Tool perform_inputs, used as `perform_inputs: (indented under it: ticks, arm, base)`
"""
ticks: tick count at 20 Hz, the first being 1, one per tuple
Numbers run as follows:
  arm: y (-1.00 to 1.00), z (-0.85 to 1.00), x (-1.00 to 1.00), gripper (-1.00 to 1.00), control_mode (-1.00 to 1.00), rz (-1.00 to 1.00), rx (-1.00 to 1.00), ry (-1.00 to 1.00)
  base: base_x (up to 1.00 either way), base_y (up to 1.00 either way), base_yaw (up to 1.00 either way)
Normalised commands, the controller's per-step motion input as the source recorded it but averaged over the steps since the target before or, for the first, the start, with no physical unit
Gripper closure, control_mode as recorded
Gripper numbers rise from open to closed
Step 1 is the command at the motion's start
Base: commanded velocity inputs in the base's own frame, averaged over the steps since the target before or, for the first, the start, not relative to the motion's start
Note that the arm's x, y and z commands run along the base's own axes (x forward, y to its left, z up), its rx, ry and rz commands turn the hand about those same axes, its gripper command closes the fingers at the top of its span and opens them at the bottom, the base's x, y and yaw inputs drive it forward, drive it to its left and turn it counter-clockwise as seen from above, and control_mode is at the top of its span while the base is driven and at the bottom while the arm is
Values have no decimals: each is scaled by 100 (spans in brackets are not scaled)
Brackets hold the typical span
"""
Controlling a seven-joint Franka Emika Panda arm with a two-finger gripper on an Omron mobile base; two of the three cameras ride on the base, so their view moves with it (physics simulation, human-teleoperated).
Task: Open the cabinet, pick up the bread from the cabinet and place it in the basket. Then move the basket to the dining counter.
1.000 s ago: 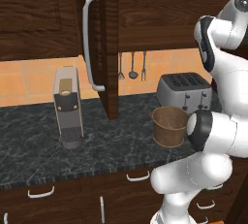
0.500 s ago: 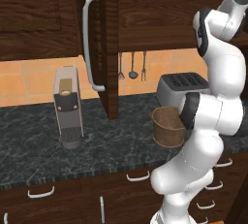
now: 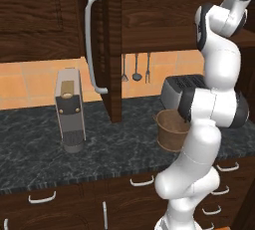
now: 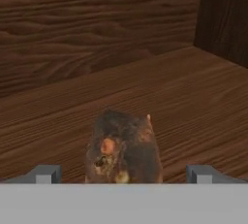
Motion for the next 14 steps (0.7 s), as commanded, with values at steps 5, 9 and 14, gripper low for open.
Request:
perform_inputs:
  ticks: [5,9,14]
  arm:
    - [0,-14,35,-100,-100,0,-11,1]
    - [0,-27,28,-100,-100,0,-9,0]
    - [-7,-29,23,-100,-100,0,-8,0]
  base:
    - [0,0,0]
    - [0,0,0]
    - [0,0,0]
